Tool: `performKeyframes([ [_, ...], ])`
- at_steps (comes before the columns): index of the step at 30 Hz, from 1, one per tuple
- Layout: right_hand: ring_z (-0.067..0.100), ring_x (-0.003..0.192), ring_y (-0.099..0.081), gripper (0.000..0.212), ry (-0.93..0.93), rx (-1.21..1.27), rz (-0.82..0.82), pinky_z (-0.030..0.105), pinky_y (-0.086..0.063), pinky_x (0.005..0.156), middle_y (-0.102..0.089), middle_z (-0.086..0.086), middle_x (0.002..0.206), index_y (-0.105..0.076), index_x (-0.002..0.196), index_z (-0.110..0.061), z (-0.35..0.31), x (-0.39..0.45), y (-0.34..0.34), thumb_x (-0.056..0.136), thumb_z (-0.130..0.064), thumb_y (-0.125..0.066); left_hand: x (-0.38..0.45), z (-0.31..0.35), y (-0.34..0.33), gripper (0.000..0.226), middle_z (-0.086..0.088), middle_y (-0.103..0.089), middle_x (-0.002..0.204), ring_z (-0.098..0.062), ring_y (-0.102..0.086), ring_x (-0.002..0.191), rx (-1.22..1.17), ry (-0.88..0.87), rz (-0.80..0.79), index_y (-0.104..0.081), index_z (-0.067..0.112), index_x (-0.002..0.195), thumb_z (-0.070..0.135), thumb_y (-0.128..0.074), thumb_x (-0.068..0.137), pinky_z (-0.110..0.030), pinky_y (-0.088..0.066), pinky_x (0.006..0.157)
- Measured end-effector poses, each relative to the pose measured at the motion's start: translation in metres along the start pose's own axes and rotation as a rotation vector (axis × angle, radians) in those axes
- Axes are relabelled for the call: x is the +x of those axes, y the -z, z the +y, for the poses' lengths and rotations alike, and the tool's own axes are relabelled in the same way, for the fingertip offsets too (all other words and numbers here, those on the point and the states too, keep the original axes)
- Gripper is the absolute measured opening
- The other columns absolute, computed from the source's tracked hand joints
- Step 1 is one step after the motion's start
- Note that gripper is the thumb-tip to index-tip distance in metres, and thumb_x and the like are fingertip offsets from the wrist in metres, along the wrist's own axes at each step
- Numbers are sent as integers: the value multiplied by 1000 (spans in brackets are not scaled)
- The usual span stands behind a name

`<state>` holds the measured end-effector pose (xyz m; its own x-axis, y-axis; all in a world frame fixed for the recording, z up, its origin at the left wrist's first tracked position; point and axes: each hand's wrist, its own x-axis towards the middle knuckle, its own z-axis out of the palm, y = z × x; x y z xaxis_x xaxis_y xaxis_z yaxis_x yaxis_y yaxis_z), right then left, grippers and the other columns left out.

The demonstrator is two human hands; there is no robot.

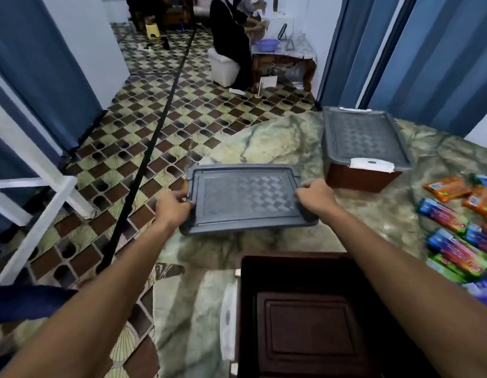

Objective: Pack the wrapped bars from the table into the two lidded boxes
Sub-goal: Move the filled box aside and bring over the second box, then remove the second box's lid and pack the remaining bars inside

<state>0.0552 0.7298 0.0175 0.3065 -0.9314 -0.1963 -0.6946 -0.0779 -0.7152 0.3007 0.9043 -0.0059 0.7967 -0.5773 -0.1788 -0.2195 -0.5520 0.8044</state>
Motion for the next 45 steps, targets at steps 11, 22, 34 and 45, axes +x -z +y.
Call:
performKeyframes([
  [11,30,114,-58,46,-172,-205,-415,36,-49,97,-61,12,126,-60,123,-7,19,28,-56,78,-12,-60,42,-84,-48,68,-18,6,158,-48,12,141,662,-30,-188,-28,34,144,59,-51,85,-72,-6,108],
  [22,17,85,-57,21,-120,-90,-190,24,-42,66,-57,1,106,-62,108,-17,78,-54,96,89,-27,-62,-93,-29,-6,15,-9,-68,91,-26,-62,86,-60,-113,-472,-66,17,89,28,-56,94,-40,-50,76],
  [34,27,96,-65,75,-421,358,-61,47,-47,94,-70,8,101,-72,96,-10,169,-146,89,69,-75,-46,-184,-38,-31,47,-13,-74,93,-33,-67,91,-261,257,-513,-71,21,102,52,-36,98,-39,-49,80],
  [45,28,116,-57,65,-525,464,173,35,-40,101,-61,12,125,-63,122,-5,176,-192,97,91,-60,-44,-169,-10,-60,52,-4,-70,114,-23,-64,107,-309,219,-602,-69,25,112,64,-53,83,-46,-44,102],
])
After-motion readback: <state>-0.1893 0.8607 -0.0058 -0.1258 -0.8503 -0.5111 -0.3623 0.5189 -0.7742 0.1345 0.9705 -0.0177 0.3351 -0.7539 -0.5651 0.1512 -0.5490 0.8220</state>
